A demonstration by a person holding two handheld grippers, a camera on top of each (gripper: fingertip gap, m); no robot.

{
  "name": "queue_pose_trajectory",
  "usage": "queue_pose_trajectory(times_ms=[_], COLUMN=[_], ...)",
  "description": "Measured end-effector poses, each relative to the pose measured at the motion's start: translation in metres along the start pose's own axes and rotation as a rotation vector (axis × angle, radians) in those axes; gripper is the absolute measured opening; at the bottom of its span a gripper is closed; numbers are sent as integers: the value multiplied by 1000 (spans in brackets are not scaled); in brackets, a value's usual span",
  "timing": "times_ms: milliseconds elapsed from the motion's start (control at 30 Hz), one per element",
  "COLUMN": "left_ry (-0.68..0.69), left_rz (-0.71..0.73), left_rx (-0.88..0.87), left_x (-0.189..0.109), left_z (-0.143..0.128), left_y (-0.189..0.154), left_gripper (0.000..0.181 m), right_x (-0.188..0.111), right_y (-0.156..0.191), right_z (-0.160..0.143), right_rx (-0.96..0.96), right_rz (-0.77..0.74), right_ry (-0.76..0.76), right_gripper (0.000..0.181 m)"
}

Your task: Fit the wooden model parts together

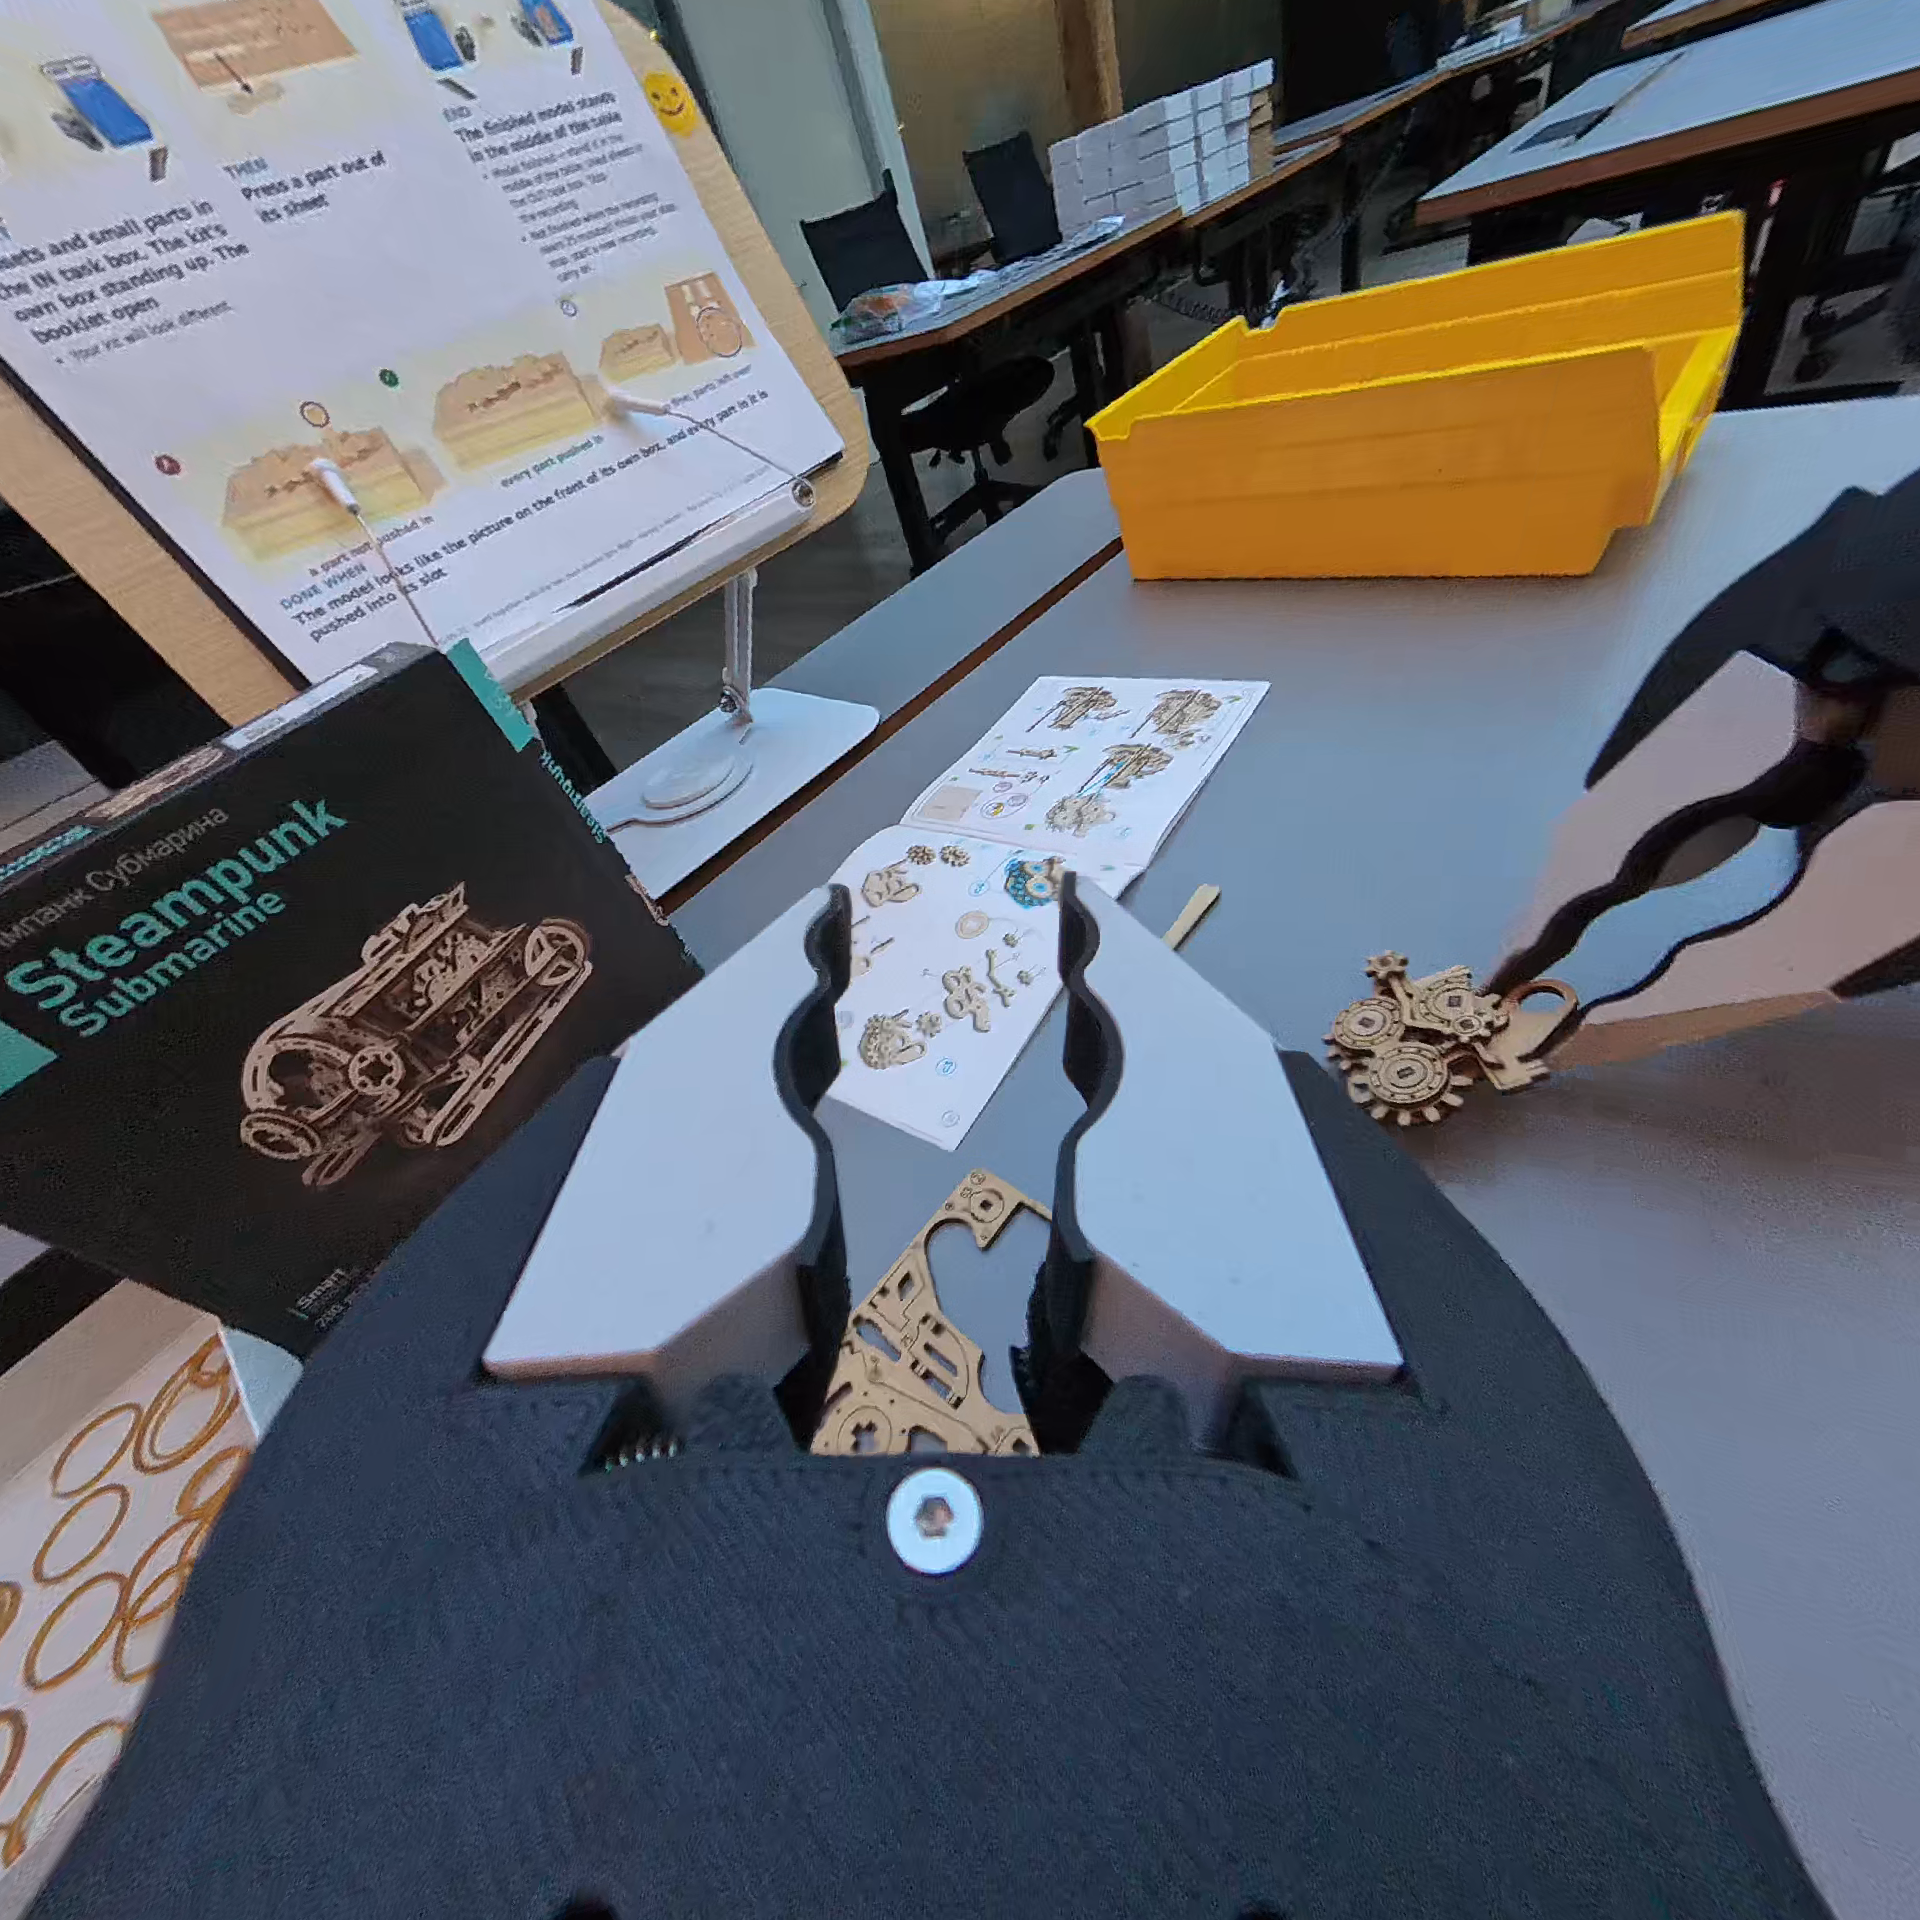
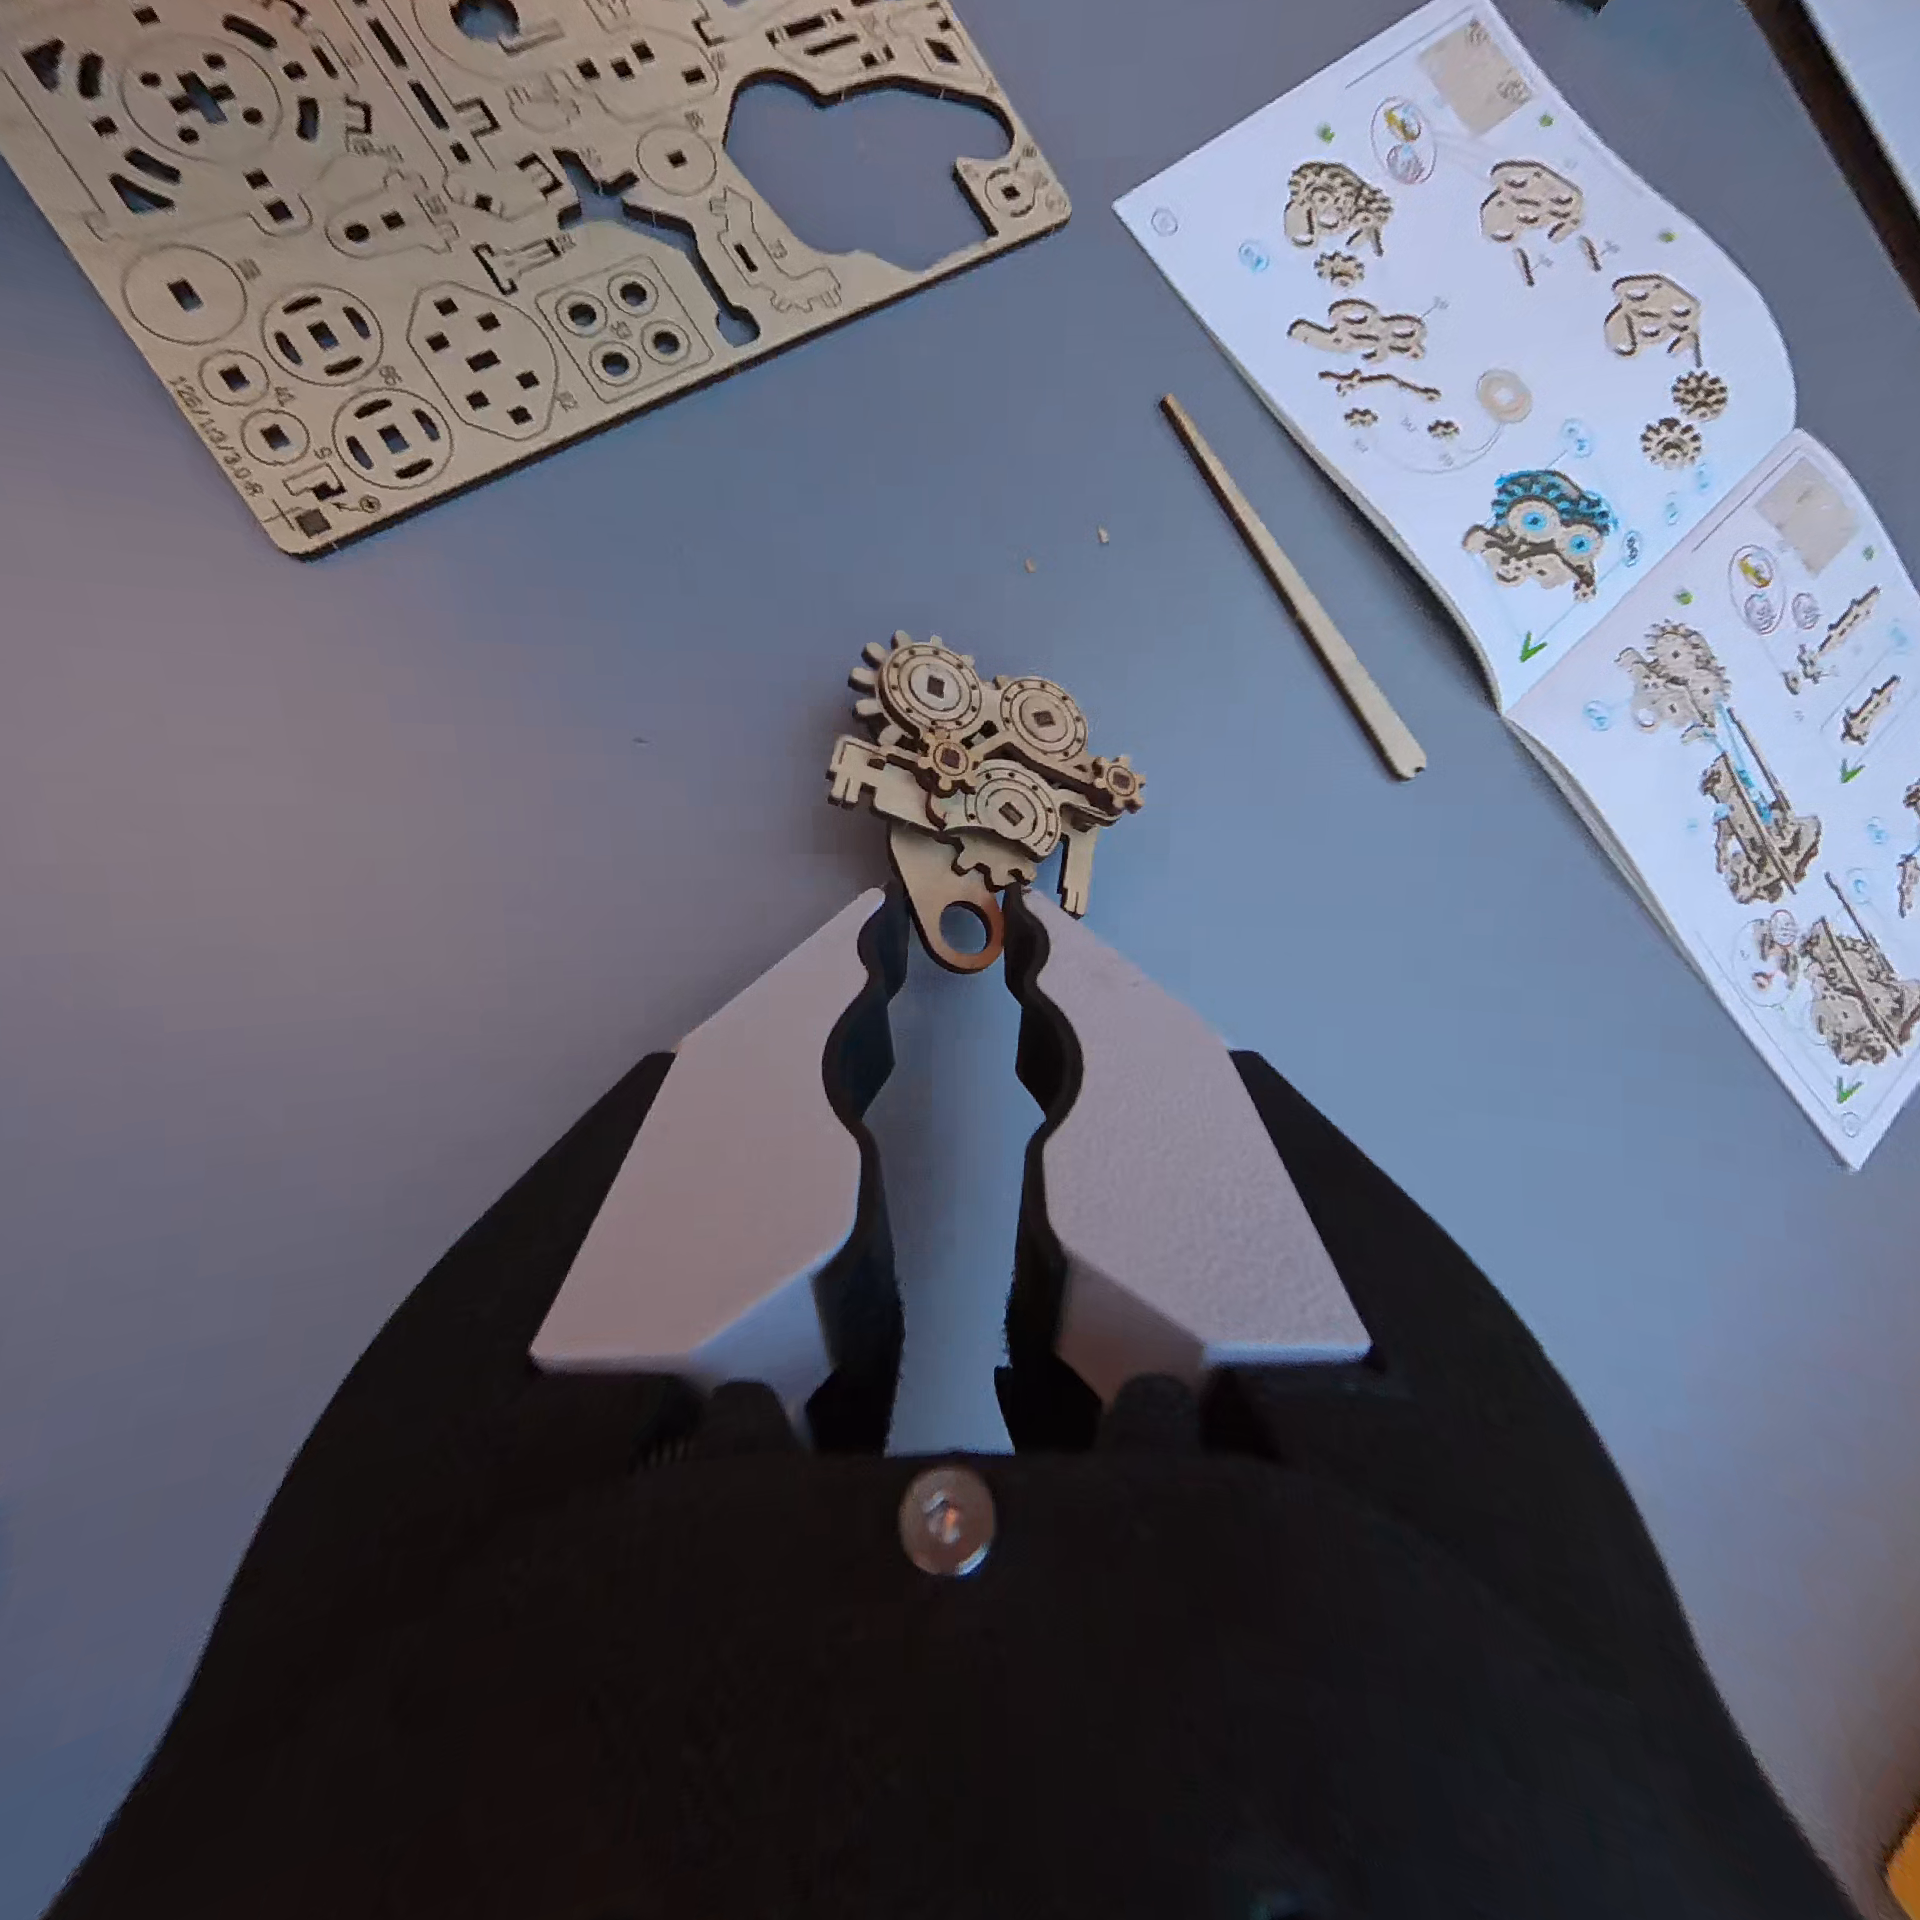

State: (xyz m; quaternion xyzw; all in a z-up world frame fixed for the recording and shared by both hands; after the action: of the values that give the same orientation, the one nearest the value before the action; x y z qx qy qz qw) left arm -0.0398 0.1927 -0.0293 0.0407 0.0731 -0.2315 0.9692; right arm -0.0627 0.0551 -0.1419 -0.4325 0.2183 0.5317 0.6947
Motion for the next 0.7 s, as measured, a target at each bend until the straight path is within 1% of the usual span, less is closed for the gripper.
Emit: queue_pose_trajectory(times_ms=[67,133,200,400,533,700], left_ry=[38,68,89,121,151,204], left_rz=[28,40,43,45,65,49], left_rx=[10,-6,-22,-48,-25,-37], left_x=[1,1,1,1,0,2], left_z=[-7,-13,-18,-24,-28,-36], left_y=[5,8,11,15,17,14], left_gripper=[40,40,41,40,41,41], right_x=[6,7,8,9,10,7], right_y=[3,4,7,8,11,15], right_z=[-2,1,4,5,7,5], right_rx=[13,16,28,101,157,157], right_rz=[-27,-65,-67,-41,22,73], right_ry=[29,22,10,-35,-64,-79], right_gripper=[16,16,17,18,21,28])
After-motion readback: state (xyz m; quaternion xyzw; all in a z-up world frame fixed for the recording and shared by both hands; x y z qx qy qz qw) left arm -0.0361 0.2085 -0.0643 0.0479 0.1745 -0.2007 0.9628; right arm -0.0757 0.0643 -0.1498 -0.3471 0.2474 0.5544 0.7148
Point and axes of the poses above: each gripper's, where its closed fingertips meet, x out along the fingers, z out of its top, y = z × x across the jaws, the point moved 2 cm from there along -x, back along the fingers, and after that the axes turned 14 degrees about -x, right-handed, at the moved point
